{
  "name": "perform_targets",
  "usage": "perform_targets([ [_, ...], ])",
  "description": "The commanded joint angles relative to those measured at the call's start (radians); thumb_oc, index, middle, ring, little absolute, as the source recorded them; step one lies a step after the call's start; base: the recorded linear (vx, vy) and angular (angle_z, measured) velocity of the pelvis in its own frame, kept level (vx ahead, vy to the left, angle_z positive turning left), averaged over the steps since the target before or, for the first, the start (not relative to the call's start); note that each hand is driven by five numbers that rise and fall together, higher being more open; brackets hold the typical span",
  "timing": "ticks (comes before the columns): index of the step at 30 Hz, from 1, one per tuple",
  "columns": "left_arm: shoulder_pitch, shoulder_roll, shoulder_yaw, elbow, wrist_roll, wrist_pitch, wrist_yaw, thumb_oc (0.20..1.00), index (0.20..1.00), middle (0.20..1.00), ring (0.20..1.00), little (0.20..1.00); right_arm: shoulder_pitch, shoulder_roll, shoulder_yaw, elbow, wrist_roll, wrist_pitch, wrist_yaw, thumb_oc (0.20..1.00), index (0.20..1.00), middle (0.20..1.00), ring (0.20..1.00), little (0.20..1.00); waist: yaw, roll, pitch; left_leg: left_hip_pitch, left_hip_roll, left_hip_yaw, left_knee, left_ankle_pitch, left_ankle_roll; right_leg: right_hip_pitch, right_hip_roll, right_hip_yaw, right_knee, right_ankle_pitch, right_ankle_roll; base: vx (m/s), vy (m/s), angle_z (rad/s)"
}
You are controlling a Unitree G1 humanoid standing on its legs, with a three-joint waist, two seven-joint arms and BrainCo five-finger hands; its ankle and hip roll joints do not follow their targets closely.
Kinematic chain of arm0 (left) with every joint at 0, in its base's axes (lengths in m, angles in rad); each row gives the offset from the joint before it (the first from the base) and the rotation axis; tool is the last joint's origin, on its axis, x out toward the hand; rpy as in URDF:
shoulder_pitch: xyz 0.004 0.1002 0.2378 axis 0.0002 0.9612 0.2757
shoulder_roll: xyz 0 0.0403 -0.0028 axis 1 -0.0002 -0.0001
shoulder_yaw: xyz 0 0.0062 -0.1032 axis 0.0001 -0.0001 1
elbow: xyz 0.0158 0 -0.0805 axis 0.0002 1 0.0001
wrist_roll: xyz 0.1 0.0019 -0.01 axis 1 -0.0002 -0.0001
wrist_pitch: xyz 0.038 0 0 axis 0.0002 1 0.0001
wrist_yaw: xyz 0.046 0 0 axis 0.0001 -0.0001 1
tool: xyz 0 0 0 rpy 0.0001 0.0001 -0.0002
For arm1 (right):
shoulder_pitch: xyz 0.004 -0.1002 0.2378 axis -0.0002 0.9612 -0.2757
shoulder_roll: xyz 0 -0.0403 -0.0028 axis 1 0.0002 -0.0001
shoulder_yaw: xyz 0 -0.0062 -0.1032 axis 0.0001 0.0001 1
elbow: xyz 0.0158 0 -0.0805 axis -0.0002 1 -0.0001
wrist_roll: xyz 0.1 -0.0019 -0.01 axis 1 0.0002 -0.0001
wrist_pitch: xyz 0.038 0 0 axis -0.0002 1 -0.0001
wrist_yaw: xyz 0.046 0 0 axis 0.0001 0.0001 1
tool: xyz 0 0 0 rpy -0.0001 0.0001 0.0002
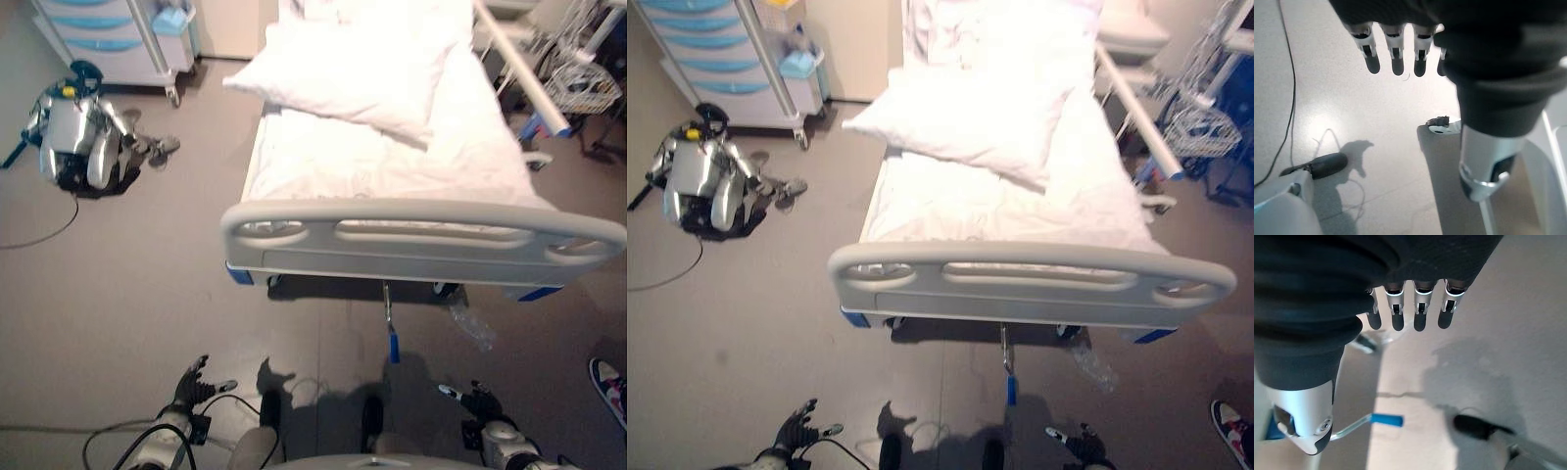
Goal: Raise the hospital bed
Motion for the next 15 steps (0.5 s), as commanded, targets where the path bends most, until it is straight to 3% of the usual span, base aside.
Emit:
perform_targets([
  [1, -0.034, -0.028, 0.034, 0.031, 0.038, -0.022, 0.014, 1.0, 1.0, 1.0, 1.0, 1.0, -0.007, -0.023, -0.013, -0.035, 0.0, -0.012, 0.002, 1.0, 1.0, 1.0, 1.0, 1.0, -0.005, 0.03, 0.0, 0.02, -0.019, -0.024, -0.006, -0.013, 0.012, 0.021, 0.013, -0.005, 0.069, -0.028, 0.059, 0.07, 0.041, -0.07],
  [6, 0.001, -0.062, 0.057, 0.038, 0.044, -0.034, 0.033, 1.0, 1.0, 1.0, 1.0, 1.0, 0.062, -0.005, -0.01, -0.135, -0.006, -0.052, -0.005, 1.0, 1.0, 1.0, 1.0, 1.0, -0.014, 0.034, -0.046, 0.054, -0.019, -0.009, -0.024, -0.021, 0.009, 0.054, 0.011, 0.003, 0.033, -0.018, 0.064, 0.01, 0.04, -0.06],
  [15, 0.001, -0.091, 0.051, 0.062, 0.042, -0.034, 0.031, 1.0, 1.0, 1.0, 1.0, 1.0, 0.066, 0.022, -0.011, -0.118, 0.02, -0.067, -0.007, 1.0, 1.0, 1.0, 1.0, 1.0, -0.024, 0.041, -0.067, 0.084, -0.018, 0.002, -0.024, -0.029, 0.012, 0.079, 0.009, 0.015, 0.033, -0.02, 0.061, 0.01, 0.02, -0.04],
])
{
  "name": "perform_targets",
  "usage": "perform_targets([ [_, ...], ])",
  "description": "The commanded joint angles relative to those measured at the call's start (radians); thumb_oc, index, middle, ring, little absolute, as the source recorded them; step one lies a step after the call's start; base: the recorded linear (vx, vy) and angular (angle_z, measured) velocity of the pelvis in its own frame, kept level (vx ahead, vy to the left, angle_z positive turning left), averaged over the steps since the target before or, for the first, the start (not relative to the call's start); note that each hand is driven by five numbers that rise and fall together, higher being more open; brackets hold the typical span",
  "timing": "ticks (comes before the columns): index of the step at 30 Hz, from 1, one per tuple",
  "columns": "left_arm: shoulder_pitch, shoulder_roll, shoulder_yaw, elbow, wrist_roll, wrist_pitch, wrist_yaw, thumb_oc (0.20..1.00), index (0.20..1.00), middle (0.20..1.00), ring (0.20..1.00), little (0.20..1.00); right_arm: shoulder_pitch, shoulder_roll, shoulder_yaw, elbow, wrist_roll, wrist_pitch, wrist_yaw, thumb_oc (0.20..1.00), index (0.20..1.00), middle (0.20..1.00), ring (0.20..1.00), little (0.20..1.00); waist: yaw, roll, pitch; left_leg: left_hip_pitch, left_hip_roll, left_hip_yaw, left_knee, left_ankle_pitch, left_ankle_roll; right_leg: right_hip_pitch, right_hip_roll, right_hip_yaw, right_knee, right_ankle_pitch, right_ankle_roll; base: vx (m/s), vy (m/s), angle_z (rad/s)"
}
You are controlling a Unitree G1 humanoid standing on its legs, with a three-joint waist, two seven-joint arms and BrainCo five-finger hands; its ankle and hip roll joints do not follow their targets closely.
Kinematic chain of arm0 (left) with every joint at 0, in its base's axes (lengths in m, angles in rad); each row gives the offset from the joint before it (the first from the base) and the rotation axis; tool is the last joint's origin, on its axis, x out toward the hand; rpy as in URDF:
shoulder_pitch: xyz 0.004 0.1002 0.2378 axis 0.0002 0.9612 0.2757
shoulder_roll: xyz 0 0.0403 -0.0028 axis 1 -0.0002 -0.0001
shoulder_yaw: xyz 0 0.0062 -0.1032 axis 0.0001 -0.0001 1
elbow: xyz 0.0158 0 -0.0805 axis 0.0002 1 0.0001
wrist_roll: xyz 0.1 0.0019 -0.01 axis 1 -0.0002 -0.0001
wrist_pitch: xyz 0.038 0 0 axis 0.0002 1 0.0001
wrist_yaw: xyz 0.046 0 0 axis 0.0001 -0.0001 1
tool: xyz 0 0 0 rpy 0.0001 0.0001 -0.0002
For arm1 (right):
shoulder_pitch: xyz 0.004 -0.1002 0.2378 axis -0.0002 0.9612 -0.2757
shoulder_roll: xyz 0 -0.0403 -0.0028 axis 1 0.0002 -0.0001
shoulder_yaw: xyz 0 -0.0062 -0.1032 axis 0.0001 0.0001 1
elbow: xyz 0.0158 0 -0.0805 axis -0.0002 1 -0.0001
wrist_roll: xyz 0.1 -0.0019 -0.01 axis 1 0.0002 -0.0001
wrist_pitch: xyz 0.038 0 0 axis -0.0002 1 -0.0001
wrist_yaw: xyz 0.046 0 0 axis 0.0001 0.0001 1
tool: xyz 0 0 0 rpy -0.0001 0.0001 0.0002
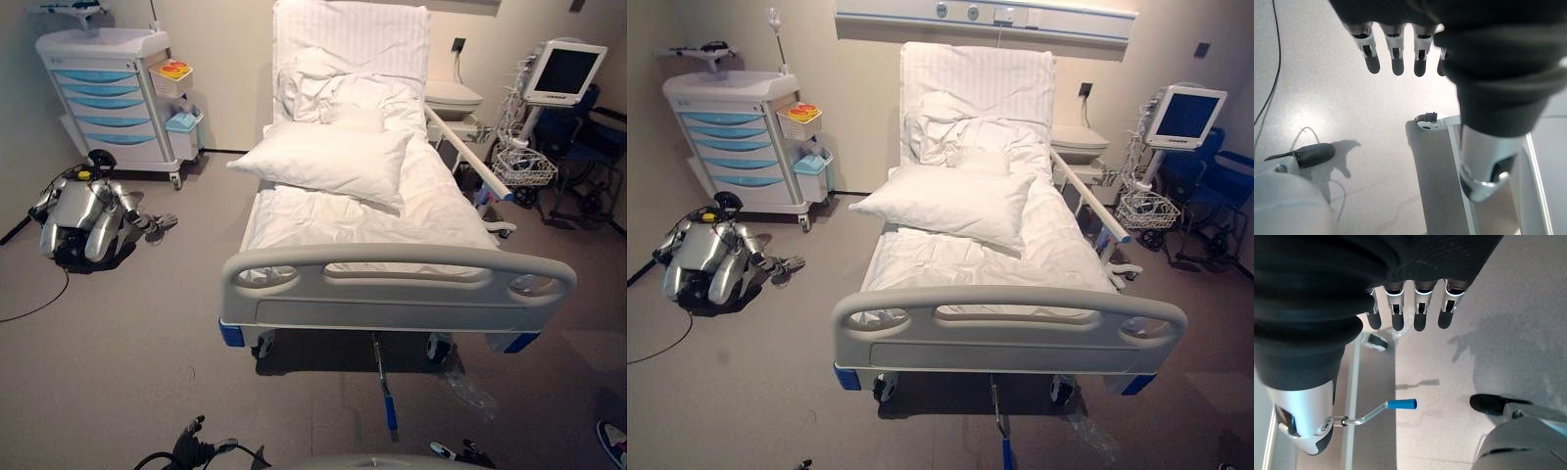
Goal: Raise the hospital bed
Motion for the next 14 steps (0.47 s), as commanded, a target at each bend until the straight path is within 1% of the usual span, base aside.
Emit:
perform_targets([
  [1, -0.082, -0.026, 0.035, 0.026, 0.015, -0.033, 0.016, 1.0, 1.0, 1.0, 1.0, 1.0, -0.094, -0.03, -0.009, -0.011, 0.025, -0.051, -0.016, 1.0, 1.0, 1.0, 1.0, 1.0, -0.004, 0.035, 0.044, 0.016, -0.03, -0.028, 0.008, -0.03, 0.012, 0.036, 0.008, -0.009, 0.036, -0.007, 0.061, 0.02, 0.022, -0.09],
  [7, -0.087, -0.04, 0.018, 0.028, 0.026, -0.037, 0.014, 1.0, 1.0, 1.0, 1.0, 1.0, -0.101, -0.032, 0.021, -0.008, 0.002, -0.05, -0.005, 1.0, 1.0, 1.0, 1.0, 1.0, -0.002, 0.035, 0.04, 0.028, -0.025, -0.027, 0.008, -0.033, 0.011, 0.047, 0.009, -0.007, 0.031, -0.01, 0.057, 0.0, 0.002, -0.02],
  [14, -0.088, -0.049, 0.015, 0.052, 0.016, -0.034, 0.001, 1.0, 1.0, 1.0, 1.0, 1.0, -0.115, -0.026, 0.026, 0.016, 0.001, -0.046, -0.002, 1.0, 1.0, 1.0, 1.0, 1.0, 0.0, 0.035, 0.039, 0.032, -0.022, -0.028, 0.008, -0.034, 0.01, 0.053, 0.01, -0.006, 0.029, -0.015, 0.054, 0.0, 0.0, 0.0],
])
